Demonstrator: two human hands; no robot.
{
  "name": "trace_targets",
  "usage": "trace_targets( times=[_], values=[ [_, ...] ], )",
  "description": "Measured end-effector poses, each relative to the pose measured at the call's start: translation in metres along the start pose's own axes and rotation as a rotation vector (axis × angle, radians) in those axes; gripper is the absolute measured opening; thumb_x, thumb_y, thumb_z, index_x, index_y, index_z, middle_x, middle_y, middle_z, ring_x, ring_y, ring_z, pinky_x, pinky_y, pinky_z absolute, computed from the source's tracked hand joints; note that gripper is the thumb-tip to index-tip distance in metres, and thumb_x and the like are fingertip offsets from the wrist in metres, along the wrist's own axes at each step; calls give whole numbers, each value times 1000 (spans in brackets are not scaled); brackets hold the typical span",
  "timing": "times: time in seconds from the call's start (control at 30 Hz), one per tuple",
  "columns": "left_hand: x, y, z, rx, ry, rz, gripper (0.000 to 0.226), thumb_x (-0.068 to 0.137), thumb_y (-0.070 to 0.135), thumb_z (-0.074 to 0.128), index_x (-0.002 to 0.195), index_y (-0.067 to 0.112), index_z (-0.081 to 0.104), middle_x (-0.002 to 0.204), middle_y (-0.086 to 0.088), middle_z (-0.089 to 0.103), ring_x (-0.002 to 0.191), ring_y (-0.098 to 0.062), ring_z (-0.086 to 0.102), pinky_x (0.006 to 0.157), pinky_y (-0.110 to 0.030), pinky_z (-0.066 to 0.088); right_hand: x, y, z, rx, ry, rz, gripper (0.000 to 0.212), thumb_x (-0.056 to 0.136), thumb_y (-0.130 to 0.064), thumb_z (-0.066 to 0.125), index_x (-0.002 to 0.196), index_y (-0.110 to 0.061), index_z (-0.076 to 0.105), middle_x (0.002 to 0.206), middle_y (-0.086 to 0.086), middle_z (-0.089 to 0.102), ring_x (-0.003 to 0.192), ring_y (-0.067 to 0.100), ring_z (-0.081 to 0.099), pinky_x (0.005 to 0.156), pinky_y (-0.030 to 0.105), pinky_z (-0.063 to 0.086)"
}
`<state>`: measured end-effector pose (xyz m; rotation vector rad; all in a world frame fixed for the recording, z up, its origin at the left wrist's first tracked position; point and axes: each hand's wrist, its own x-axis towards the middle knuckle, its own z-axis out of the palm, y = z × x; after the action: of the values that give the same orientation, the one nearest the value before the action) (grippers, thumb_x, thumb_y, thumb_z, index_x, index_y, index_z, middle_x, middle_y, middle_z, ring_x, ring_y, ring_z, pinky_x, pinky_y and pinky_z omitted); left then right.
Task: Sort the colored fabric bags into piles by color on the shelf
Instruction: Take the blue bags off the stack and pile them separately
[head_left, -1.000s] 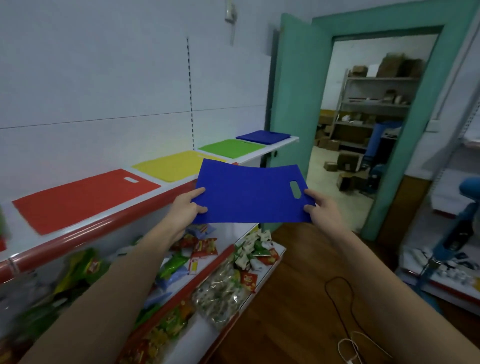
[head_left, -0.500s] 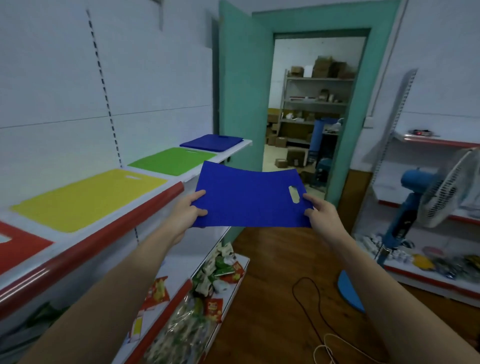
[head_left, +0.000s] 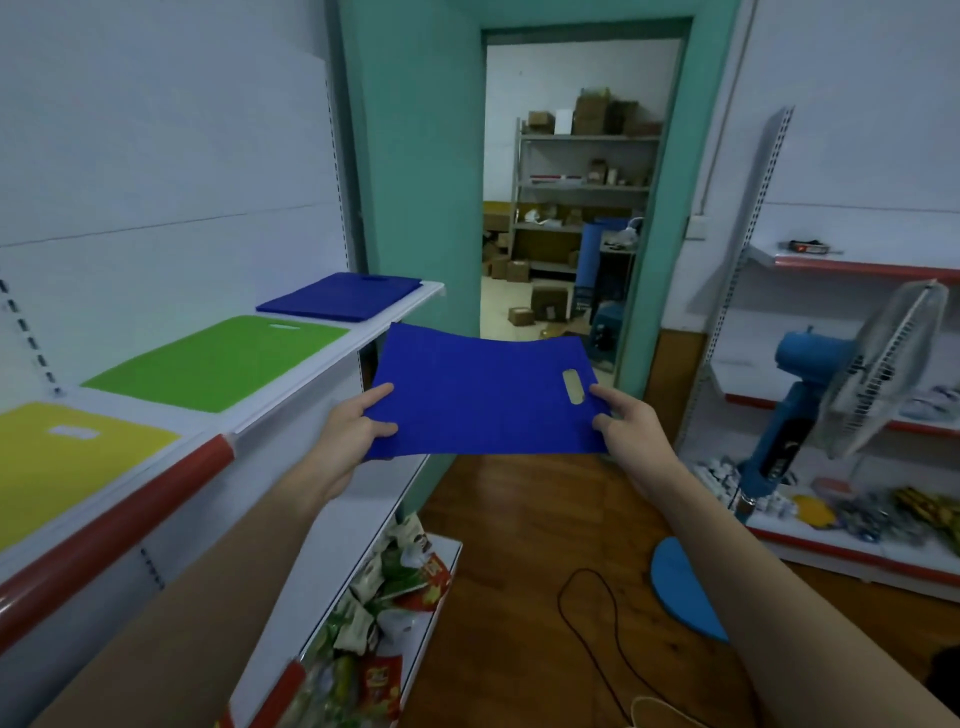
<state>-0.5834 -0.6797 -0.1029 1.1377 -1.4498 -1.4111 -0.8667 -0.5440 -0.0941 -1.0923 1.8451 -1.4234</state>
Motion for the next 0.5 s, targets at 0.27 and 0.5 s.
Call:
trace_targets(
  times=[0.27,0.5],
  values=[
    [87,23,40,-22,46,15,62,93,-6,56,145,25,47,139,-1,50,107,-23,63,66,-30,54,108,-2,-22,-23,-53,-62,49,100,-10,46,147,-23,41,148,3,40,111,19,60,81,37,60],
    [155,29,54,-20,84,21,62,92,-5,57,145,25,47,139,2,50,103,-16,62,68,-29,55,194,-10,-23,-37,-102,-99,48,101,-7,45,147,-20,41,136,-4,40,109,15,59,60,17,54]
  ],
)
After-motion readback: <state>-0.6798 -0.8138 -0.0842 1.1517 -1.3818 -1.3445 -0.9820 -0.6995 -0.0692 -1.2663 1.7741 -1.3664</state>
